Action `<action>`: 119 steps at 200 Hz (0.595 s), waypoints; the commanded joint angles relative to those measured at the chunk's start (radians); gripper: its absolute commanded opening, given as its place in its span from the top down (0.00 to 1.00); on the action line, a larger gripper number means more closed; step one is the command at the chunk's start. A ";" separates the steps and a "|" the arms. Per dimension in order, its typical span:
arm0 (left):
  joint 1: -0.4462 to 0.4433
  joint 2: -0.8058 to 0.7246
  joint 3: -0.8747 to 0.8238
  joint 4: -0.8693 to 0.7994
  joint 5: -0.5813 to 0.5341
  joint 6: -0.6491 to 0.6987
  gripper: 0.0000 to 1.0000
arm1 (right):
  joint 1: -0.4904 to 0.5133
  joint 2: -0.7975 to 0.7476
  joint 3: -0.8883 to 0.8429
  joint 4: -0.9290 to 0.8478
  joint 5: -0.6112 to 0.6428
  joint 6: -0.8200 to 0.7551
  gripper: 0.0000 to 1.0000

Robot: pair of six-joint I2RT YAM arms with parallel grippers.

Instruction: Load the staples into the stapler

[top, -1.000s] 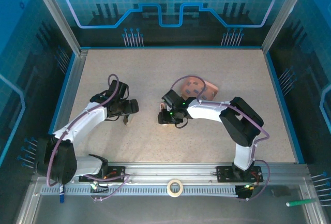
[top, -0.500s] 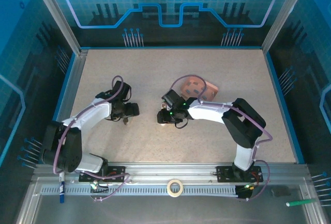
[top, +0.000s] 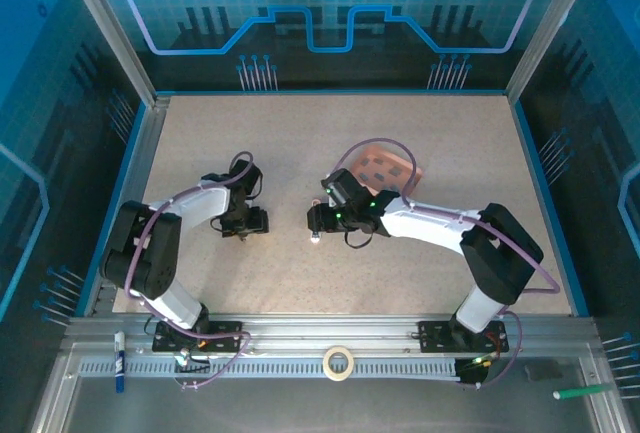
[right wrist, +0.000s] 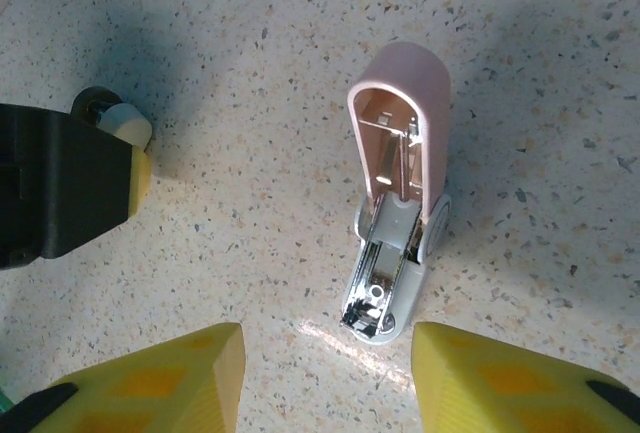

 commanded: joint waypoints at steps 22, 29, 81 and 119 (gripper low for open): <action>0.005 0.013 0.034 -0.042 0.007 0.035 0.49 | 0.003 -0.058 -0.036 0.025 0.033 -0.015 0.52; 0.005 0.013 0.034 -0.043 0.006 0.038 0.50 | 0.002 -0.064 -0.040 0.025 0.035 -0.017 0.52; 0.005 -0.001 0.034 -0.033 0.016 0.059 0.62 | -0.009 -0.116 -0.085 0.057 0.046 -0.014 0.53; 0.003 -0.063 0.021 -0.014 0.041 0.097 0.64 | -0.020 -0.165 -0.125 0.094 0.042 -0.039 0.52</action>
